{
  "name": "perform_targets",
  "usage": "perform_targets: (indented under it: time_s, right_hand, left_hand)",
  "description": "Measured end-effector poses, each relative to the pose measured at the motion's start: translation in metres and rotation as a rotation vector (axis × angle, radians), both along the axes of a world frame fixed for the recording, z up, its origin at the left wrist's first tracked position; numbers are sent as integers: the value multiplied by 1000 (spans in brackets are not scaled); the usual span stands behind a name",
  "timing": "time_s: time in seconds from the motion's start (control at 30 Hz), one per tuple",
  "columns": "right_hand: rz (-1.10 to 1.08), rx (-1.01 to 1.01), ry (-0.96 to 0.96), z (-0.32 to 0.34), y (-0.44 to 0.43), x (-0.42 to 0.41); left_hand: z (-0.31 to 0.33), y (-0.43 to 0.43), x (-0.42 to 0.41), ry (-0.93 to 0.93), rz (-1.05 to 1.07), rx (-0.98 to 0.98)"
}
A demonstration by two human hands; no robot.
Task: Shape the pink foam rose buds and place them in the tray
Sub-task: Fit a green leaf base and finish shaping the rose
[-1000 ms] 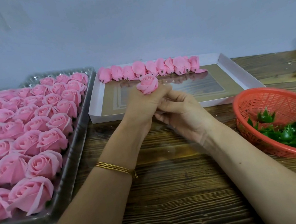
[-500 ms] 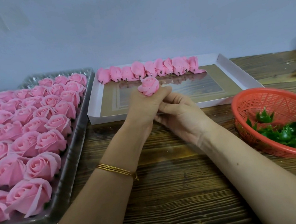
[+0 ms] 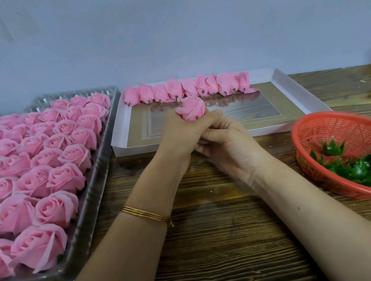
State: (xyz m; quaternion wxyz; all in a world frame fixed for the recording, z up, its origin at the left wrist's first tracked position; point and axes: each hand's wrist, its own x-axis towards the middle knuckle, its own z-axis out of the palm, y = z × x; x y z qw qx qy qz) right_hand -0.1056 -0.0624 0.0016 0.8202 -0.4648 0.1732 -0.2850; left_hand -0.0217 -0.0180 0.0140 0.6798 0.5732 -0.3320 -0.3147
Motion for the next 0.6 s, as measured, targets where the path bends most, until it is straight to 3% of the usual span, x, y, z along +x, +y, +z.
perform_targets:
  time_s: [0.23, 0.37, 0.5, 0.6]
  right_hand:
    - [-12, 13, -26, -2, -5, -1]
    - [-18, -72, 21, -2, -7, -3]
    - [-48, -173, 91, -2, -3, -4]
    - [-67, -282, 146, 0, 3, -5]
  left_hand:
    - [10, 7, 14, -40, -105, 51]
    - [29, 16, 27, -114, -63, 115]
    - [50, 25, 27, -390, 78, 213]
    - [54, 26, 21, -698, 106, 368]
